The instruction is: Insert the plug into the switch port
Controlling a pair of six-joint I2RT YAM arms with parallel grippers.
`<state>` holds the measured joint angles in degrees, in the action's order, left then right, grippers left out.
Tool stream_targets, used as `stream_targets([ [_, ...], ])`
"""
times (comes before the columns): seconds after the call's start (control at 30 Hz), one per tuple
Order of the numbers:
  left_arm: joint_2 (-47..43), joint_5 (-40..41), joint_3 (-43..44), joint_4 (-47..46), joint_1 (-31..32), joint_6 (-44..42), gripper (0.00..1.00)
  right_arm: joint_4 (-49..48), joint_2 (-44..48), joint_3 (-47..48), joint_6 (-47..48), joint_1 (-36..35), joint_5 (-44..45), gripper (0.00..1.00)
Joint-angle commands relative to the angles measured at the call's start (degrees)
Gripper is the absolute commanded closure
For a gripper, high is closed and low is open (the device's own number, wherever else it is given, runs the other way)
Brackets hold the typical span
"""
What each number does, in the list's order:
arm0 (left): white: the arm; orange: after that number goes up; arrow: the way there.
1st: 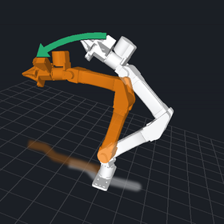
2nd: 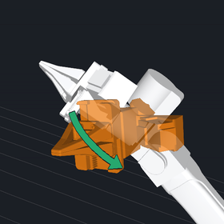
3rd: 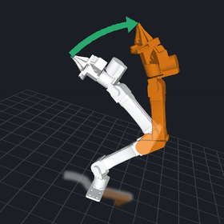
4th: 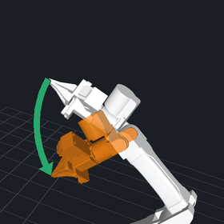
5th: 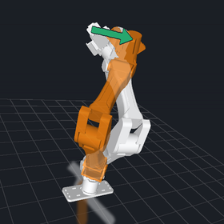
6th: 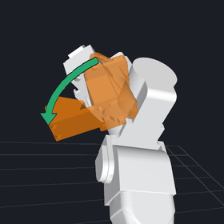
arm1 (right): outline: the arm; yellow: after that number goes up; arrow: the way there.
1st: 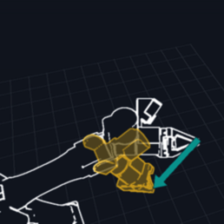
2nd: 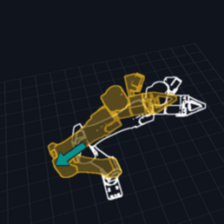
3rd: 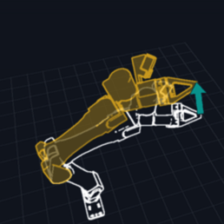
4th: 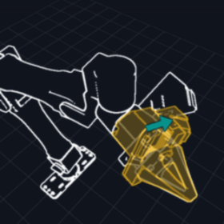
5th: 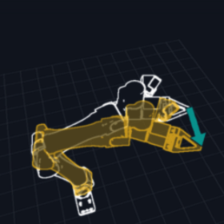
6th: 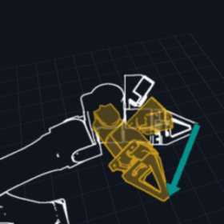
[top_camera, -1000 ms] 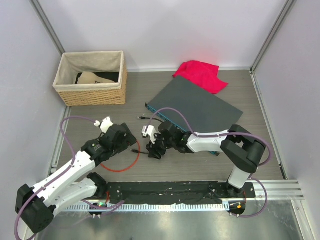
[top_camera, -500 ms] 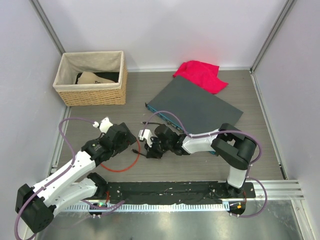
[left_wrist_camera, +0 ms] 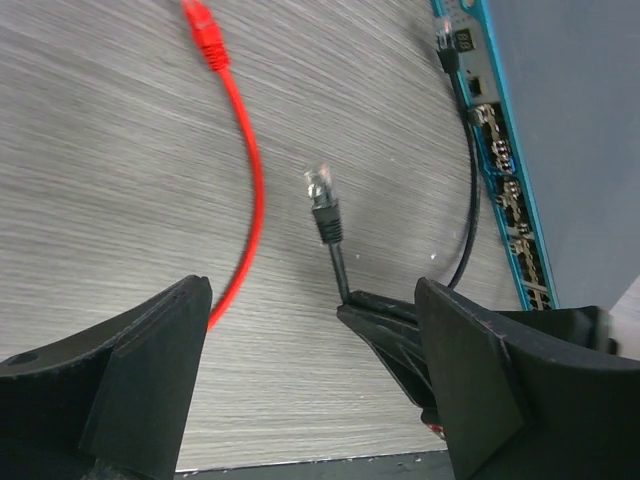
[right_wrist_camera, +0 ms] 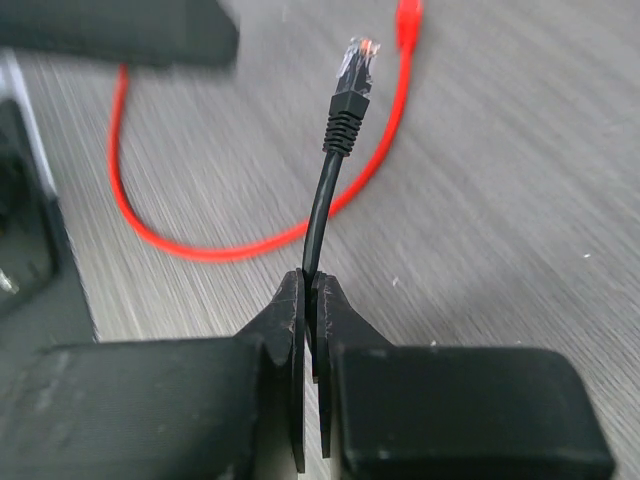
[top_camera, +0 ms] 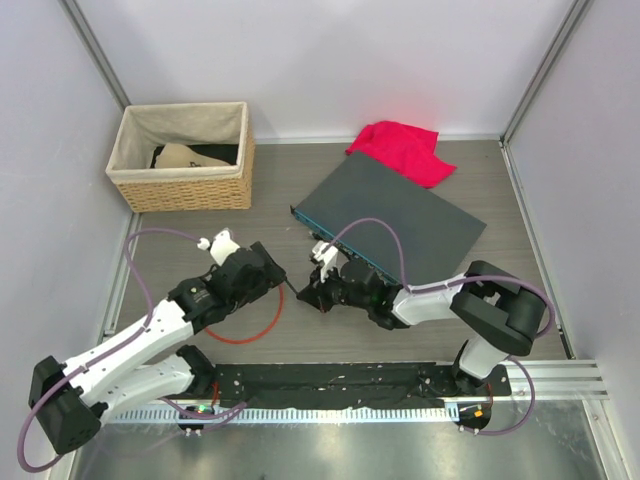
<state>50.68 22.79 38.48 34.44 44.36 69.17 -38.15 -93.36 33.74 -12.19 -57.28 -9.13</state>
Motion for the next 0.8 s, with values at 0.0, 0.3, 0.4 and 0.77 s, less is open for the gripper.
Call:
stream_targets([
  [0.0,2.32,4.45,1.69,-6.39,3.35,1.41,0.16,-16.24,2.83,-3.14,-11.35,-0.21,7.8,0.99],
  [0.3,10.57,15.88,5.29,-10.44,9.43,1.06,0.4,-18.45,5.65,-6.4,-12.17,-0.73,15.45,0.99],
  [0.4,12.16,17.37,5.29,-13.25,10.22,1.06,0.42,-17.84,6.26,-6.49,-11.72,-0.73,15.98,0.99],
  [0.77,16.29,22.57,5.46,-21.6,11.71,-0.43,0.56,-17.92,6.53,-6.58,-11.55,-0.73,15.89,0.99],
])
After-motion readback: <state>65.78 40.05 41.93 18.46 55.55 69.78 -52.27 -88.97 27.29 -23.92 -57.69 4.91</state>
